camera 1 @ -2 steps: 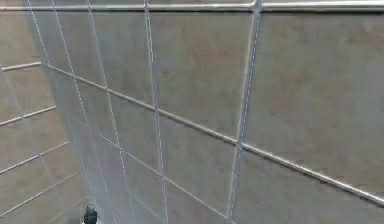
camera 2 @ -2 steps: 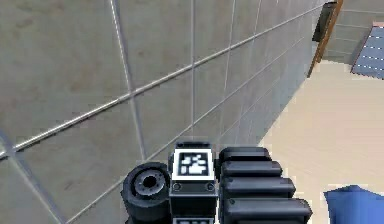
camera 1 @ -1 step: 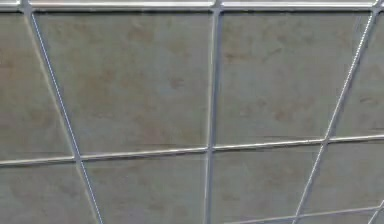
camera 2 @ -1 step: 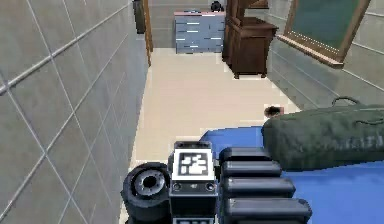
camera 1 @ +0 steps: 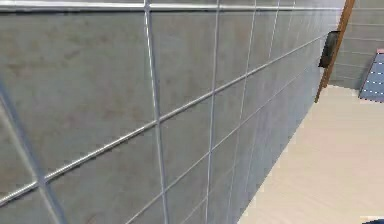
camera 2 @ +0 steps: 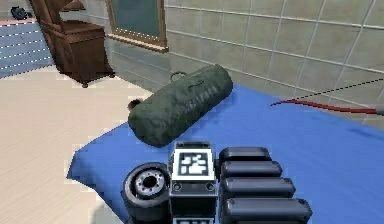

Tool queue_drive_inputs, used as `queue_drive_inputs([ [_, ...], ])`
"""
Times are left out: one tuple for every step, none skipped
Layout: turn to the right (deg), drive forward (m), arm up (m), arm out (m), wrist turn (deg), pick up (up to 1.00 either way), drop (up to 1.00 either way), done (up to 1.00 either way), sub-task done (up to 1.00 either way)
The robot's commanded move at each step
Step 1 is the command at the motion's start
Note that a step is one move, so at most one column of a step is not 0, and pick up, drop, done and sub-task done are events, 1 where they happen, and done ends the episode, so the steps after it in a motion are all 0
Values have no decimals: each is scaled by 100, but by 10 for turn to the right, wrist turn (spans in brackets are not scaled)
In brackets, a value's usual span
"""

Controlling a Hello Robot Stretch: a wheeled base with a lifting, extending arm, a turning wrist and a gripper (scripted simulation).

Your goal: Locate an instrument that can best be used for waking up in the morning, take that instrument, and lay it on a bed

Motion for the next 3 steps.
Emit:
queue_drive_inputs([
  [390, 0, 0, 0, 0, 0, 0, 0, 0],
  [0, 35, 0, 0, 0, 0, 0, 0, 0],
  [120, 0, 0, 0, 0, 0, 0, 0, 0],
])
